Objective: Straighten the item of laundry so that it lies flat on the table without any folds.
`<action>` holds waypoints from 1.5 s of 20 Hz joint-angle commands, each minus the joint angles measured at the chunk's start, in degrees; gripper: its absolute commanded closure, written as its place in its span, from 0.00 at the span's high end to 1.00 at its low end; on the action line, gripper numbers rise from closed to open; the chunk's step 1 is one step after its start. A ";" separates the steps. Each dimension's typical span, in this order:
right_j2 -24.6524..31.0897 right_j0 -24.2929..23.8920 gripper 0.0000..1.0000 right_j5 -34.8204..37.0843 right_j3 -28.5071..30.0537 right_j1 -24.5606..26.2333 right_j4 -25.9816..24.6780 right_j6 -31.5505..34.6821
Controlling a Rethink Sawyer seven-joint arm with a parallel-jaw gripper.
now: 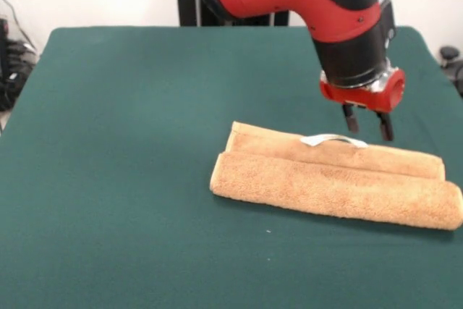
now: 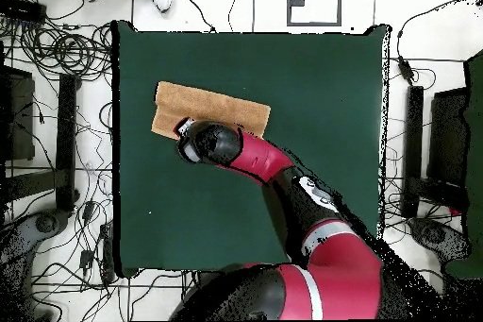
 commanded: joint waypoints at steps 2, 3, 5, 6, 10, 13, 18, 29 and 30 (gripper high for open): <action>2.15 0.08 1.00 -5.78 4.27 4.03 -2.89 4.29; 2.20 -0.14 1.00 -6.20 3.51 4.71 -3.16 3.93; 2.26 -0.50 1.00 -6.89 2.16 5.98 -3.66 3.30; 2.28 -0.55 1.00 -7.82 1.96 6.27 -4.13 3.30; 2.35 -0.70 1.00 -10.40 1.45 7.13 -5.45 3.92; 2.76 -1.00 1.00 -13.49 1.67 7.78 -5.94 5.22; 3.26 -1.12 1.00 -18.45 1.64 9.19 -7.19 6.93; 4.06 -1.52 1.00 -19.60 1.64 10.11 -7.14 7.96; 3.97 -1.37 1.00 -19.34 1.71 9.90 -6.96 8.06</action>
